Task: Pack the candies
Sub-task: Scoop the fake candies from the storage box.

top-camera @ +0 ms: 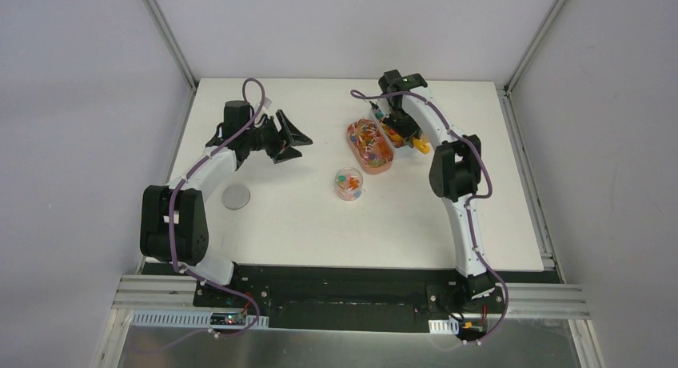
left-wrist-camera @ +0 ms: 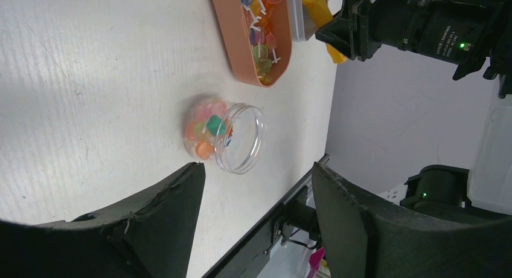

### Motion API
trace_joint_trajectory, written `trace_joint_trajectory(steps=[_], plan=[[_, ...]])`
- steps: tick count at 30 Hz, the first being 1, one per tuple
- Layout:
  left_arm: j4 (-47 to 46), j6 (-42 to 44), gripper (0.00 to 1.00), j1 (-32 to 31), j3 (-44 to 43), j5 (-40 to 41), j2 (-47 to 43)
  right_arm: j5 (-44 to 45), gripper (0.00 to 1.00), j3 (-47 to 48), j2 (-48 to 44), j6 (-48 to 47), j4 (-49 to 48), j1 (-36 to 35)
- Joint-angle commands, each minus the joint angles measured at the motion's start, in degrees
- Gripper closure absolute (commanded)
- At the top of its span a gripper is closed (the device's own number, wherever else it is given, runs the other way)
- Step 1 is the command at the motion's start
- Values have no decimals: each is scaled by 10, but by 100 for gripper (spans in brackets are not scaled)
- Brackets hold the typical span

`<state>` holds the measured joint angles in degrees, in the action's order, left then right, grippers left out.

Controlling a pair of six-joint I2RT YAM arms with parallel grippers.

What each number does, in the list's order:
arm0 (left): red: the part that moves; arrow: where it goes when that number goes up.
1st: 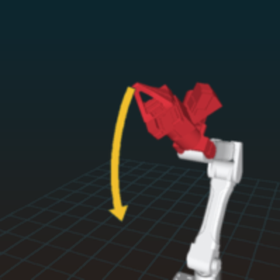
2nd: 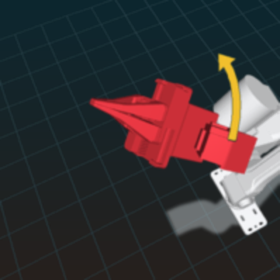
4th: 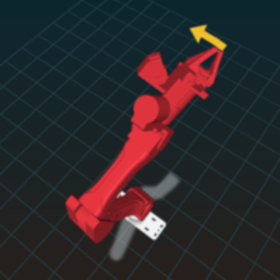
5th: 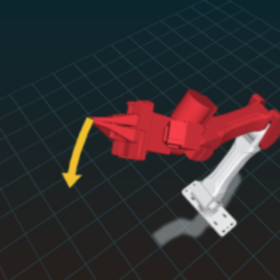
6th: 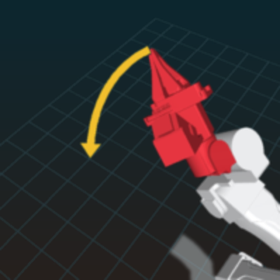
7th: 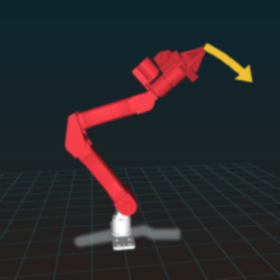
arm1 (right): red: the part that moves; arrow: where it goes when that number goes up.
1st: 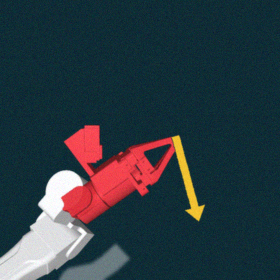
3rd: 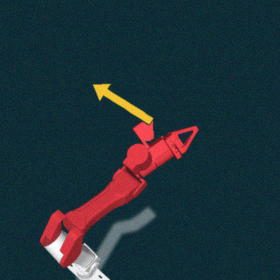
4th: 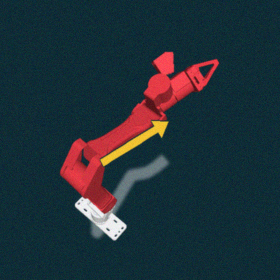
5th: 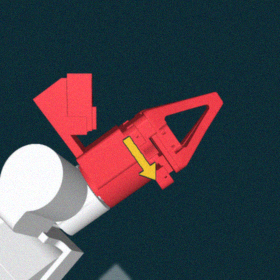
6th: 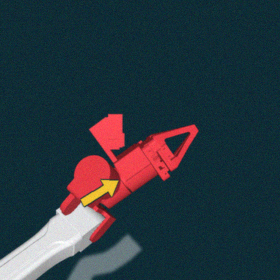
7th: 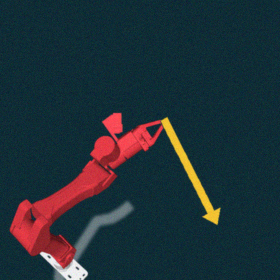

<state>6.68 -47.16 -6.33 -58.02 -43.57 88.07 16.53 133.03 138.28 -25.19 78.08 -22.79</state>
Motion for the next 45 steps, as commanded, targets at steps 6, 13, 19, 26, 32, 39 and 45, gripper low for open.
trace_joint_trajectory(steps=[6, 13, 19, 26, 32, 39, 45], plan=[[-7, 19, 33, 0, 4, 8, -14, -57, 100, -25, -22, 15, -80, 6], [-7, 22, 33, 0, 13, 7, -16, -101, 100, -84, -50, 29, -143, 18], [-5, 24, 33, 0, 16, 9, -22, -148, 100, -114, -64, 45, -170, 38], [-4, 26, 33, 0, 22, 12, -27, -196, 100, -176, -93, 65, -233, 57], [3, 32, 33, 0, 23, 14, -33, -217, 100, -235, -119, 73, -283, 71], [34, 56, 33, 1, 5, 26, -39, -213, 100, -283, -157, 65, -287, 82], [69, 78, 33, 2, -18, 31, -43, -204, 100, -310, -179, 64, -273, 85]])
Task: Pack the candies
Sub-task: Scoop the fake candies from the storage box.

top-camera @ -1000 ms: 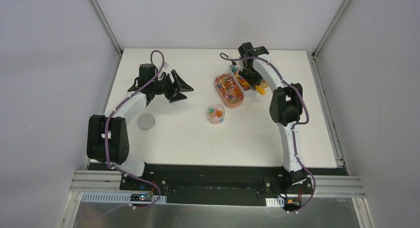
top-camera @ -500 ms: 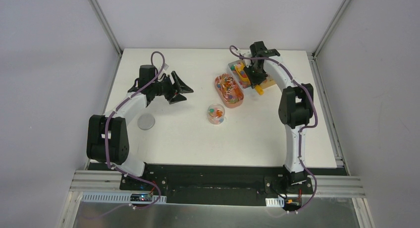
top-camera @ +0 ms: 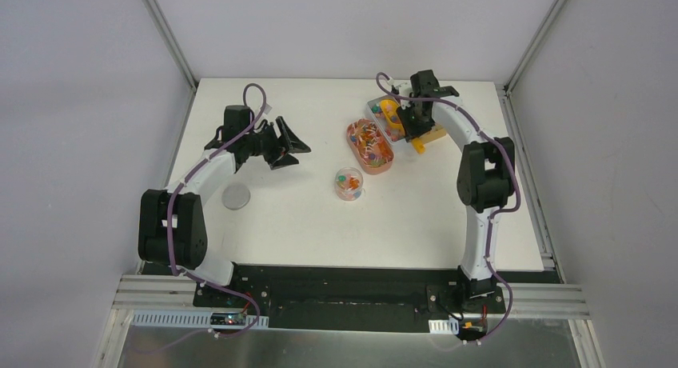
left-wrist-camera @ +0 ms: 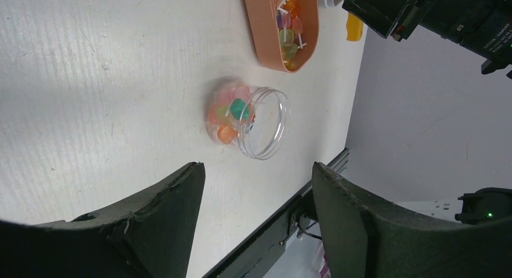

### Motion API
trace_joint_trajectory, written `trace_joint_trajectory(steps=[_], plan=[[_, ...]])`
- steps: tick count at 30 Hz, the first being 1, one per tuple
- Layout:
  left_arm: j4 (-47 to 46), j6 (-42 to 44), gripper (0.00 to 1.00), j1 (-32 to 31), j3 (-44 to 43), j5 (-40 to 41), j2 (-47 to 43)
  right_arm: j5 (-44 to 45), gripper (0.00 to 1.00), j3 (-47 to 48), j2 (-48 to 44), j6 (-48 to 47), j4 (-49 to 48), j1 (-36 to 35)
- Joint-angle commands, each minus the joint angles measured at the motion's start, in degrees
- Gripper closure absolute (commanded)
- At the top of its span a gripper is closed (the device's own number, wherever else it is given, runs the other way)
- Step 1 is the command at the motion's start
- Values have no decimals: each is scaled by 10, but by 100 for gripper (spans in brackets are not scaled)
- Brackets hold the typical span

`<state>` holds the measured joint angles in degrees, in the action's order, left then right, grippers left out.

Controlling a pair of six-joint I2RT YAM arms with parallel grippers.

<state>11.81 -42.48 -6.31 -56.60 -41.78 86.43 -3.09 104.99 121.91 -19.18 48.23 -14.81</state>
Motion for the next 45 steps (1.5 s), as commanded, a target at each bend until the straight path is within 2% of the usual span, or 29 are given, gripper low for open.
trace_joint_trajectory(steps=[1, 19, 28, 45], plan=[[22, 35, 33, 2, -34, 16, -29, -4, 100, -34, -19, 3, 29, 5], [54, 62, 33, 7, -39, 34, -58, 6, 100, -141, -106, -3, 24, 7], [102, 102, 32, 15, -67, 44, -70, -27, 100, -70, -108, -21, 38, 7], [229, 217, 22, 17, -99, 111, -163, -32, 100, -73, -155, -35, 43, 8]])
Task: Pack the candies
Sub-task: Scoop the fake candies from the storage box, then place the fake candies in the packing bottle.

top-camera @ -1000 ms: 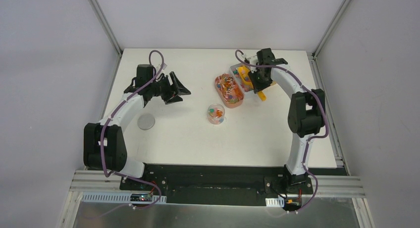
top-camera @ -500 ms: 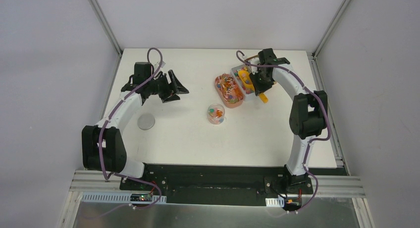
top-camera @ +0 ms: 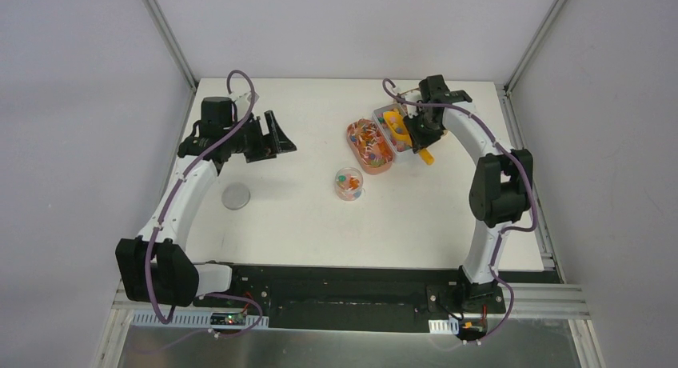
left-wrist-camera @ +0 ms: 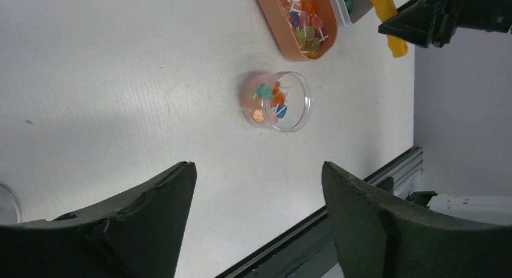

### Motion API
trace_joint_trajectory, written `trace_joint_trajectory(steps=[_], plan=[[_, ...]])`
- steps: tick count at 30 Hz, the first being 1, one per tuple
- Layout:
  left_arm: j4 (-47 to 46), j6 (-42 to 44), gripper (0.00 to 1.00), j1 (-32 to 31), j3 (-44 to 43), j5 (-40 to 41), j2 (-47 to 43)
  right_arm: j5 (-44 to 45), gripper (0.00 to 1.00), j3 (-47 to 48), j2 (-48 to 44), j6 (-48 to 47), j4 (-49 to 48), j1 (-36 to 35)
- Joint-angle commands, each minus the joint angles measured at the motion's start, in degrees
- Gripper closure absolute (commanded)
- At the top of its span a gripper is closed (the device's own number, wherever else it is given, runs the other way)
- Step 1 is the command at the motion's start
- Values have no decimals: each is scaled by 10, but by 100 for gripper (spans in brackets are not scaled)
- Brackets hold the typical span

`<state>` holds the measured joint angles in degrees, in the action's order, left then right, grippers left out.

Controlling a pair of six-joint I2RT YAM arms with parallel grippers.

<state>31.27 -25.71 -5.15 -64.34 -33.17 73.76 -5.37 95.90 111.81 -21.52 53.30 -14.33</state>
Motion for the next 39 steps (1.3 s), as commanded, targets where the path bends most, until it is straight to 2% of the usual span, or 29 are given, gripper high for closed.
trace_joint_trajectory(steps=[1, 2, 3, 10, 14, 22, 29, 39], plan=[[39, 57, 8, 6, -21, 30, -44, -13, 100, 16, -59, -13, -10, 3], [44, 65, 2, 6, -19, 37, -51, -17, 100, 12, -63, -16, -14, 4], [49, 71, 1, 6, -18, 42, -59, -21, 100, 9, -68, -17, -15, 4], [71, 117, 1, 6, 1, 85, -110, -67, 100, -16, -114, -58, -19, -2], [51, 141, 1, 6, 48, 136, -131, -49, 100, -46, -149, -118, -15, -27], [73, 151, 1, 6, 50, 143, -150, -18, 100, -106, -206, -217, 7, -98], [73, 151, 1, 6, 53, 145, -159, 49, 100, -159, -259, -287, 13, -169], [73, 150, 1, 5, 53, 140, -160, 207, 100, -197, -292, -350, 18, -257]])
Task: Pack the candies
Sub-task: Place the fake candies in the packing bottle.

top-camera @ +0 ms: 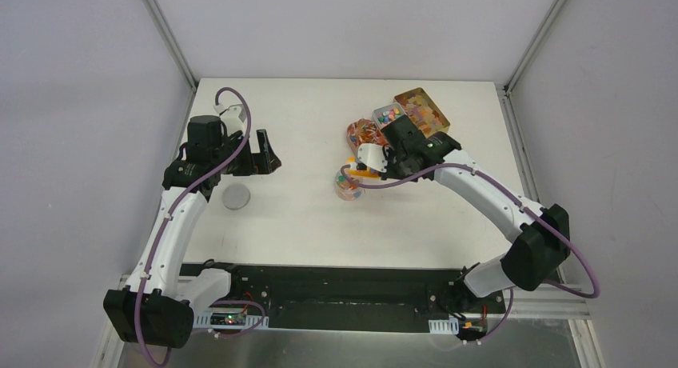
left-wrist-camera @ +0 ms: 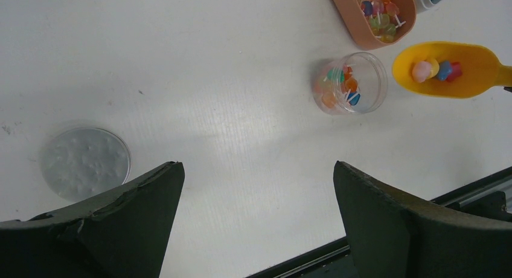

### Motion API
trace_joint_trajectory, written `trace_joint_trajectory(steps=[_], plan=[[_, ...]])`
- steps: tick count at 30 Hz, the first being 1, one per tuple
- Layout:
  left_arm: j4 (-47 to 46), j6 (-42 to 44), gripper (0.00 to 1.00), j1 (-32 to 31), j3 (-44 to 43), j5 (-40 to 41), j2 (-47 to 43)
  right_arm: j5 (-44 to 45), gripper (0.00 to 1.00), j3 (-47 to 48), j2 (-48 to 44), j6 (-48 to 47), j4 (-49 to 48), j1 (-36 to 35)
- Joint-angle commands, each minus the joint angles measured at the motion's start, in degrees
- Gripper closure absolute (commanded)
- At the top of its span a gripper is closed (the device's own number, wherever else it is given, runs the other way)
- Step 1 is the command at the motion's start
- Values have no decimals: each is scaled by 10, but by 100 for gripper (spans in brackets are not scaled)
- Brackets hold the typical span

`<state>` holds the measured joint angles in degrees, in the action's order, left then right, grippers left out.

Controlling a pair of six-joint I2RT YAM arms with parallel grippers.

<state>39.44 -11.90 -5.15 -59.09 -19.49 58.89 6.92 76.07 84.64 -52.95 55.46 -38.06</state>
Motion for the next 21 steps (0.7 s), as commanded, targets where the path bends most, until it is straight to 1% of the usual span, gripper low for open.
trace_joint_trajectory(steps=[1, 11, 14, 21], plan=[[-9, 12, 1, 6, 0, 3, -11, 103, 100, 2, -18, -38, 0, -26], [-9, 12, 1, 6, 0, 3, -11, 213, 100, 35, 26, -62, 28, -68], [-9, 12, 1, 6, 1, 4, -12, 251, 100, 36, 37, -78, 23, -82], [-9, 12, 1, 5, 1, 3, -16, 304, 100, 46, 51, -101, 15, -112]])
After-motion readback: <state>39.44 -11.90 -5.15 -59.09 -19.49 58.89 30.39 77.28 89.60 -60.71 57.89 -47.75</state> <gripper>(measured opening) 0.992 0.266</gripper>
